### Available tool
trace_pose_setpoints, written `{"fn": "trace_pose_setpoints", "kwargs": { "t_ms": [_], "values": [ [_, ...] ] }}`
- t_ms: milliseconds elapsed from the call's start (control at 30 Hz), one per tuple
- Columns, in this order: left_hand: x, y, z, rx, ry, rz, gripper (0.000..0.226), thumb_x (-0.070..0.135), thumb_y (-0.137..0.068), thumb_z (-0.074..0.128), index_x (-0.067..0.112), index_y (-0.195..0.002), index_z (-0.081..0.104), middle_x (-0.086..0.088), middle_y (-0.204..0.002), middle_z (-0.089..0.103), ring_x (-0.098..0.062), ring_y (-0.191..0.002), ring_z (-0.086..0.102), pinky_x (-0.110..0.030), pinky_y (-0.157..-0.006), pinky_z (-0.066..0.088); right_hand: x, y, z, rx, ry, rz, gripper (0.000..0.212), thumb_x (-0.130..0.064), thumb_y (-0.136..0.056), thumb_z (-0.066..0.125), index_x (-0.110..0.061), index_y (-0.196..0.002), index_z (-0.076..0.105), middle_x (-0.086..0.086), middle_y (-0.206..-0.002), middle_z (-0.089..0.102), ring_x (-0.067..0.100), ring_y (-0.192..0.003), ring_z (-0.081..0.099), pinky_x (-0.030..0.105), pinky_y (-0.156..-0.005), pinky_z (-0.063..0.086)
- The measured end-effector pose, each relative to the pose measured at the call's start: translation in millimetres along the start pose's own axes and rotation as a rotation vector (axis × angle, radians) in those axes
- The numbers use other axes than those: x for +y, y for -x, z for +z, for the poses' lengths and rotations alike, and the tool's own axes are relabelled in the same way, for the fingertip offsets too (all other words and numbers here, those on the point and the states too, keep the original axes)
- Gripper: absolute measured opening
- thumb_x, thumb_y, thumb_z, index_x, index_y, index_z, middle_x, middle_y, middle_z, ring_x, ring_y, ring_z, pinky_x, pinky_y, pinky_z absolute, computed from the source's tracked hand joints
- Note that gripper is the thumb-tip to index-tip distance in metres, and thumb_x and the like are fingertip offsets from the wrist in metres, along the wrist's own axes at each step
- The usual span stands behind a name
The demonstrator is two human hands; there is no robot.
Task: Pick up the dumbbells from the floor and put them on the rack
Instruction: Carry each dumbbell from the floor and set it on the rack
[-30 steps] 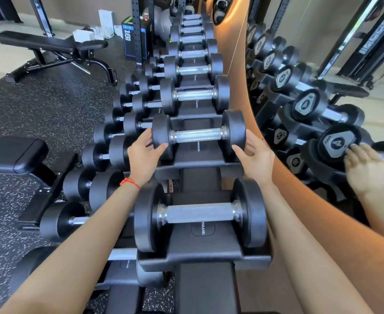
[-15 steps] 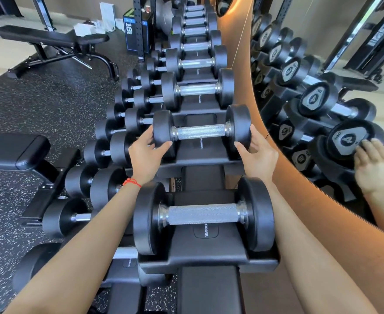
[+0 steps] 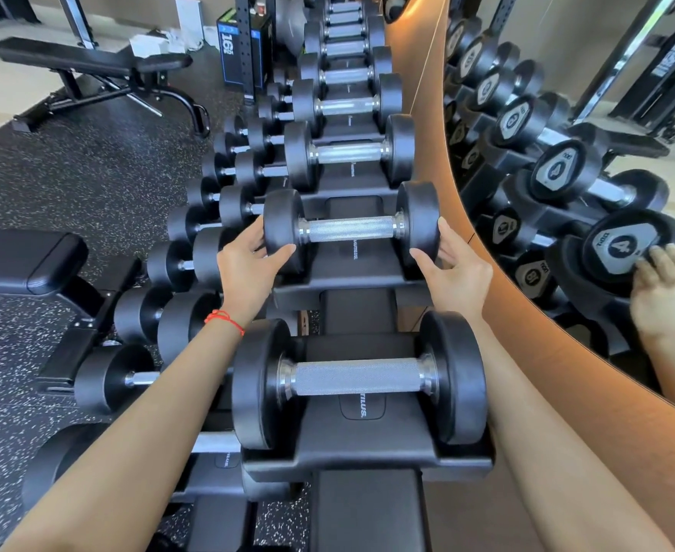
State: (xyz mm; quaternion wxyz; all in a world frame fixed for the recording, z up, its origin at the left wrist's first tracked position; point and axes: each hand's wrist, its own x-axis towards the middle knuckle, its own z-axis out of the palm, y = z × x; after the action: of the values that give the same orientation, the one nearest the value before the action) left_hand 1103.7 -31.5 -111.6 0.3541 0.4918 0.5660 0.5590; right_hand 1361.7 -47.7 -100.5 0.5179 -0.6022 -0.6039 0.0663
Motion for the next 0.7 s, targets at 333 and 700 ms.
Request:
{"fn": "trace_pose_setpoints", "kwargs": {
  "t_ms": [333,700],
  "values": [
    [-2.8,5.1,2.3,0.02,0.007,-0.006,0.066,0.007,-0.075,0.073,0.007,-0.135,0.045,-0.012,-0.134,0.054,-0.015,-0.127,0.048,-0.03,-0.105,0.042,0.5,3.9,-0.1,0.018,-0.007,-0.003,0.055,-0.013,-0.075,0.075,-0.004,-0.125,0.056,0.013,-0.122,0.063,0.023,-0.11,0.063,-0.005,-0.085,0.038],
    [-5.4,2.4,2.9,0.019,-0.026,0.0,0.068,0.009,-0.076,0.072,0.007,-0.137,0.042,-0.015,-0.138,0.049,-0.018,-0.13,0.044,-0.025,-0.103,0.04,0.9,2.5,-2.2,-0.032,-0.009,0.008,0.056,-0.014,-0.076,0.074,-0.005,-0.128,0.053,0.01,-0.126,0.06,0.017,-0.113,0.06,0.004,-0.091,0.042]
  ]
}}
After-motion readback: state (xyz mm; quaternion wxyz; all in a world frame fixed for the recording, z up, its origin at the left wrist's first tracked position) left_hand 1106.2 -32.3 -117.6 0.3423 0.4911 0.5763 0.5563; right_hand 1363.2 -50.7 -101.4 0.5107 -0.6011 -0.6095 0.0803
